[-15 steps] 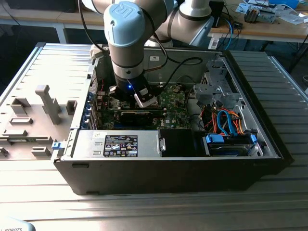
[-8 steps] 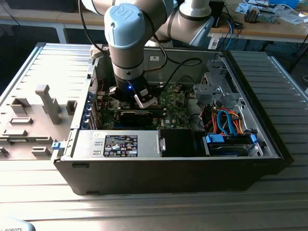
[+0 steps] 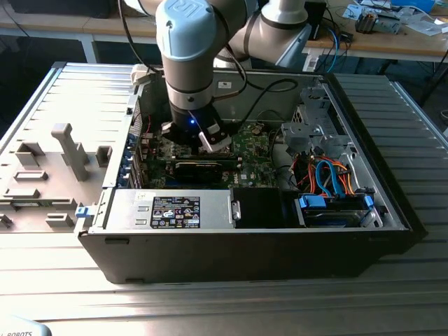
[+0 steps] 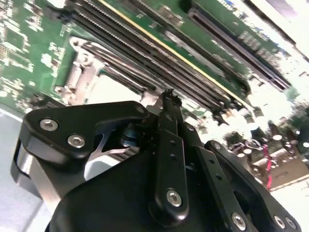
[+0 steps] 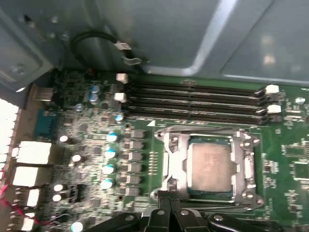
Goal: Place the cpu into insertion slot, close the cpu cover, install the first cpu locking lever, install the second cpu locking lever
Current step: 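Install the second cpu locking lever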
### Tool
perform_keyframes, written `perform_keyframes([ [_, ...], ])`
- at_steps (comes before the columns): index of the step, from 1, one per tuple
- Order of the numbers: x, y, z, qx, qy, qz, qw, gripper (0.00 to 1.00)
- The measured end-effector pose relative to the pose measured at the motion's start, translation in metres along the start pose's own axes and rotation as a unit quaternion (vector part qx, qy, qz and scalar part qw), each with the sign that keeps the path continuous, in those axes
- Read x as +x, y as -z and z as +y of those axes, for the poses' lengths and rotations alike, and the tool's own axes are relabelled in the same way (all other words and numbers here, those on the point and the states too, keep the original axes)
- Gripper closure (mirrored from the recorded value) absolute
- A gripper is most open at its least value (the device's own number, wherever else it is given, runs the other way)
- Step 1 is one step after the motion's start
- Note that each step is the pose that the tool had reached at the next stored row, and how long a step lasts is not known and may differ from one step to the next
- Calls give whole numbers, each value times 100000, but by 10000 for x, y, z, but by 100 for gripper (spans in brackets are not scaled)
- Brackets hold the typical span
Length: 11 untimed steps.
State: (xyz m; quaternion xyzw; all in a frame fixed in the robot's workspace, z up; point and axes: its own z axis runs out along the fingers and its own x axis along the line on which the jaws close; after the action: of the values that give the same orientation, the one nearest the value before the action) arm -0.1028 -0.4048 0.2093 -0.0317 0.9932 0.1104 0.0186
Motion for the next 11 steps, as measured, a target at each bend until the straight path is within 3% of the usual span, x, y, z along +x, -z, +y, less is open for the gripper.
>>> perform_keyframes([
  [4,-145,-14,49,212,-36,199,100000,89],
  [5,-171,-16,74,898,-30,254,99996,89],
  [6,-180,-15,88,1360,-14,286,99990,89],
  [7,-191,-20,123,2795,31,380,99960,89],
  [8,-194,-29,164,4444,78,486,99900,89],
  [9,-197,-38,208,6191,130,610,99806,89],
  [10,-199,-47,244,7660,167,704,99704,89],
  [11,-199,-49,255,7926,175,722,99683,89],
])
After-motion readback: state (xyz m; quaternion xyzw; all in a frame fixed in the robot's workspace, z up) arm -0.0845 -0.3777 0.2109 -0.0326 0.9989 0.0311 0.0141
